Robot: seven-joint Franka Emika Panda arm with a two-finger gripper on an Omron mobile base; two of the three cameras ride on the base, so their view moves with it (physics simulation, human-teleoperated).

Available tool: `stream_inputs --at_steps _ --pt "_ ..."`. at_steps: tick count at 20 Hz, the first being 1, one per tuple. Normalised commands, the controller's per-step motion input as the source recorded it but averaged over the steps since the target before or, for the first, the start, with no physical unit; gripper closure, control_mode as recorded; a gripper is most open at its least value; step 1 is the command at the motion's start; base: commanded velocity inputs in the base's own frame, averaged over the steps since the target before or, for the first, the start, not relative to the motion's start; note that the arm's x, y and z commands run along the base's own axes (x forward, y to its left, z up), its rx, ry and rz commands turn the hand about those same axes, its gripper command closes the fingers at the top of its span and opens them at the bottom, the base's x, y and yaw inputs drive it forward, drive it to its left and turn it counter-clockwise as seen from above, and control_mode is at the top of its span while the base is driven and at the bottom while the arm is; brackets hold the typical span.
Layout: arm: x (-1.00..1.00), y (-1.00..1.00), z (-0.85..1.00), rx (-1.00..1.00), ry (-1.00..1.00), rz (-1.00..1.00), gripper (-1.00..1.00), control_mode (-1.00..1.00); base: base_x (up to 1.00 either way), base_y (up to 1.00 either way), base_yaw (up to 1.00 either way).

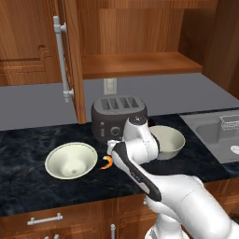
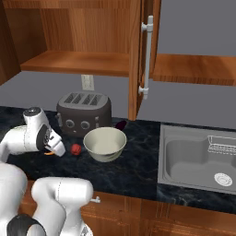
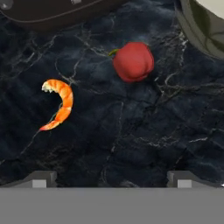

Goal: Pick both bowls and place them on the counter. Then place the bell pepper in one bowl and place the shrimp in the other bowl.

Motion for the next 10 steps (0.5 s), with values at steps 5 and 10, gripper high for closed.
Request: stream_inputs --at_steps 5,10 --pt "0.34 0.04 -0.1 0.01 0.18 0.0 -1.0 -1.0 0.0 0.0 0.0" --pt "0.2 0.16 -0.17 0.02 0.18 0.0 -1.0 -1.0 0.0 0.0 0.0"
